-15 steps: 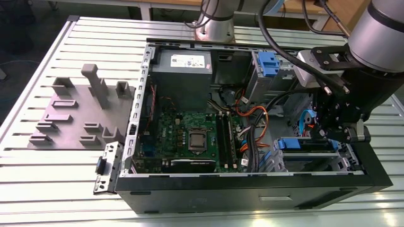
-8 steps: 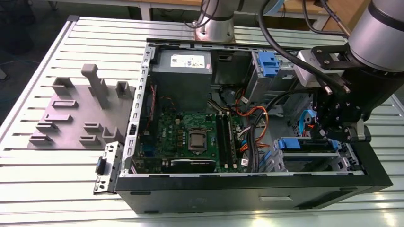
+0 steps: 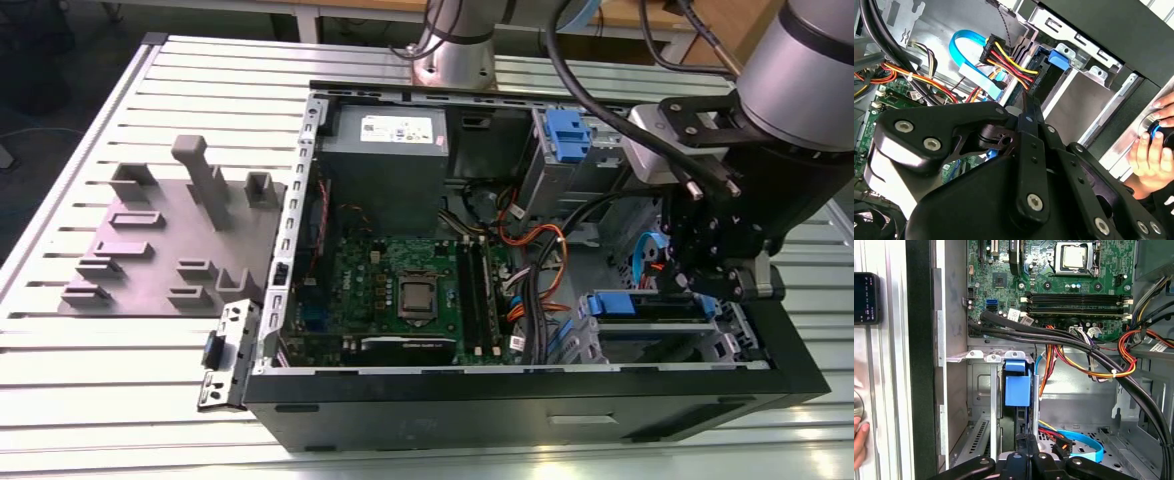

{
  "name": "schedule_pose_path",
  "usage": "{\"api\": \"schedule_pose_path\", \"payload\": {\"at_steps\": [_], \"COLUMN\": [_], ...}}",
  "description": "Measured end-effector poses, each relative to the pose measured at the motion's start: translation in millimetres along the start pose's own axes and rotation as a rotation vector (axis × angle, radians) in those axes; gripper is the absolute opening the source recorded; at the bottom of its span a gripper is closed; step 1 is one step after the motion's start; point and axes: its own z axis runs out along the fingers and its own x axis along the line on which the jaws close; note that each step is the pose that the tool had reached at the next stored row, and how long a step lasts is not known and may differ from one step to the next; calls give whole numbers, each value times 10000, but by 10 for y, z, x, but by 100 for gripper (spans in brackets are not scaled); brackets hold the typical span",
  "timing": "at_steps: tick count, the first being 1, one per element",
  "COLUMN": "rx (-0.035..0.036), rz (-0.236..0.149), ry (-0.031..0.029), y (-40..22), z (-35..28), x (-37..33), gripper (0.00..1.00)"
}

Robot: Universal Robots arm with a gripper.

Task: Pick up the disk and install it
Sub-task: 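Insert the second disk wire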

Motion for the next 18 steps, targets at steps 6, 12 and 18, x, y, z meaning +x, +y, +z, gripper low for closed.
{"api": "schedule_pose_path", "payload": {"at_steps": [6,12,18], "rx": [-153,-177,-239], "rz": [3,16,19], "ry": [-31,-44,-49], "y": [-1,-14,-17], "z": [-15,-128,-157], "x": [0,-10,-13], "gripper": [11,11,11]}}
